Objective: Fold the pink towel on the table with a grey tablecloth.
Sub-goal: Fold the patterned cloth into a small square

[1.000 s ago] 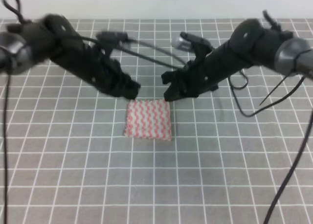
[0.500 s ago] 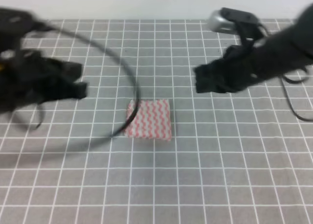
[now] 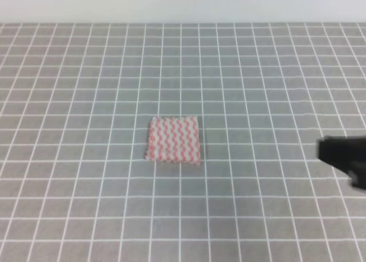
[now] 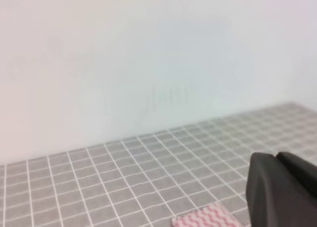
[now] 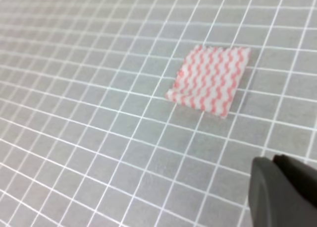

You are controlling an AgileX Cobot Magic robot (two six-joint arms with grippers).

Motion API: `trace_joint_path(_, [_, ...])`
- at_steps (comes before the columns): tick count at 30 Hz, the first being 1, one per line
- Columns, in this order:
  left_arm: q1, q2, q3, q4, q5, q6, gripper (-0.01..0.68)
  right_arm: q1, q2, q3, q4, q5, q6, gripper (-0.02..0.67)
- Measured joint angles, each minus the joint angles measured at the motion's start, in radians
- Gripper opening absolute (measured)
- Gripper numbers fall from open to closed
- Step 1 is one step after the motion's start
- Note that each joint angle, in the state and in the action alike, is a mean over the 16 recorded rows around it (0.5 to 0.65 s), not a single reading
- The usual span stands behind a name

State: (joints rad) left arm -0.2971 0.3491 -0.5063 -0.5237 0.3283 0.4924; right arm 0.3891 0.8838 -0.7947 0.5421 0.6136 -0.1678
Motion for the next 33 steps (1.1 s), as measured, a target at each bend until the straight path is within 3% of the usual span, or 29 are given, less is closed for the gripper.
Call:
trace_joint_path(9, [0.0,-0.183,0.168,0.114,-0.002,-0.144,-0.004,0.0,-0.34,0.207,-0.082,-0.081,0.066,-0.015])
trace_joint_path(21, [0.0,-0.196,0.451,0.064,-0.235,-0.123,-0.002,0.0,-0.543,0.58,-0.088,-0.535,-0.066,-0.015])
trace_joint_path(26, [0.0,-0.196,0.508,0.072,-0.207,-0.113,-0.003,-0.01,-0.577,0.711,-0.083,-0.674,-0.142,-0.015])
trace_joint_path(33, [0.0,-0.196,0.517,0.072,-0.097,-0.113,-0.003,-0.055,-0.676,0.812,-0.081,-0.681,-0.203,-0.015])
